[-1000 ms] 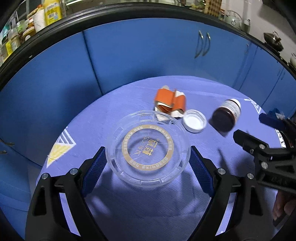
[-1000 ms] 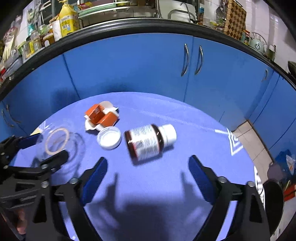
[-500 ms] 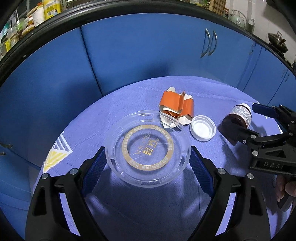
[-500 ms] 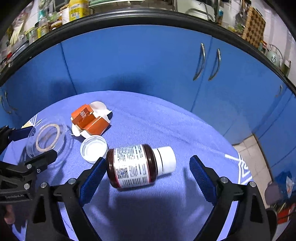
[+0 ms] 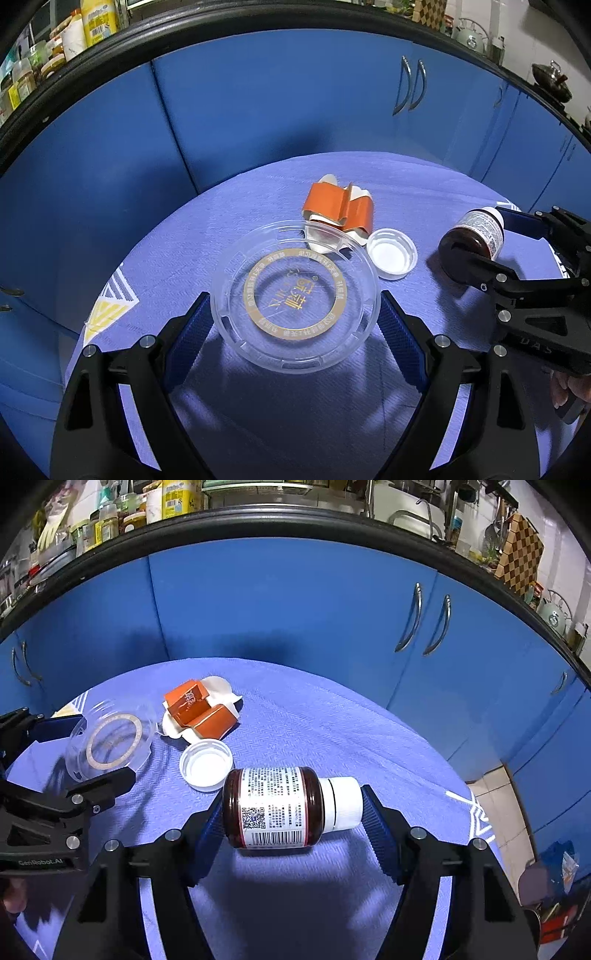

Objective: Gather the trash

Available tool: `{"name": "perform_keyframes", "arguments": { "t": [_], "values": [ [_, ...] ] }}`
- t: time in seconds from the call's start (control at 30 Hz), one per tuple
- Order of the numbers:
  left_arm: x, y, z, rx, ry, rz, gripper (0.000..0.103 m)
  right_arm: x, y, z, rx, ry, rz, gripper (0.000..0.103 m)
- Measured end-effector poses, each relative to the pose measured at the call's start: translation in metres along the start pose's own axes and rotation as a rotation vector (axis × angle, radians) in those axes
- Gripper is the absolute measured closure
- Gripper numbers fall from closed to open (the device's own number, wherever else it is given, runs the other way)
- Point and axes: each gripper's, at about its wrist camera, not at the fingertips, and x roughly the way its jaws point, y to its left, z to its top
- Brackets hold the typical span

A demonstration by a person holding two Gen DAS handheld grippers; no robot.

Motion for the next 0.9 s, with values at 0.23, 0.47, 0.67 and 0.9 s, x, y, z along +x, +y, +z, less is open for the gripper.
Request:
{"name": "perform_keyframes", "arguments": {
  "t": [0.23, 0.47, 0.67, 0.9],
  "values": [
    [-0.018, -0.012, -0.004, 0.014, -0.020, -0.005, 0.016, -0.022, -0.003, -0.001, -0.006, -0.021, -0.010, 0.036],
    [-0.034, -0.025, -0.005, 0.035, -0.039, -0.011, 0.016, -0.043, -0.008, -0.009, 0.005, -0.038, -0.014, 0.036],
    [-0.046, -0.044, -0.007, 0.058, -0.052, -0.018, 0.016, -0.058, -0.016, -0.020, 0.012, -0.046, -0.013, 0.036],
    [-0.057, -0.071, -0.009, 0.093, -0.061, -0.015, 0.016, -0.075, -0.034, -0.036, 0.036, -0.061, -0.020, 0.036]
  ]
}}
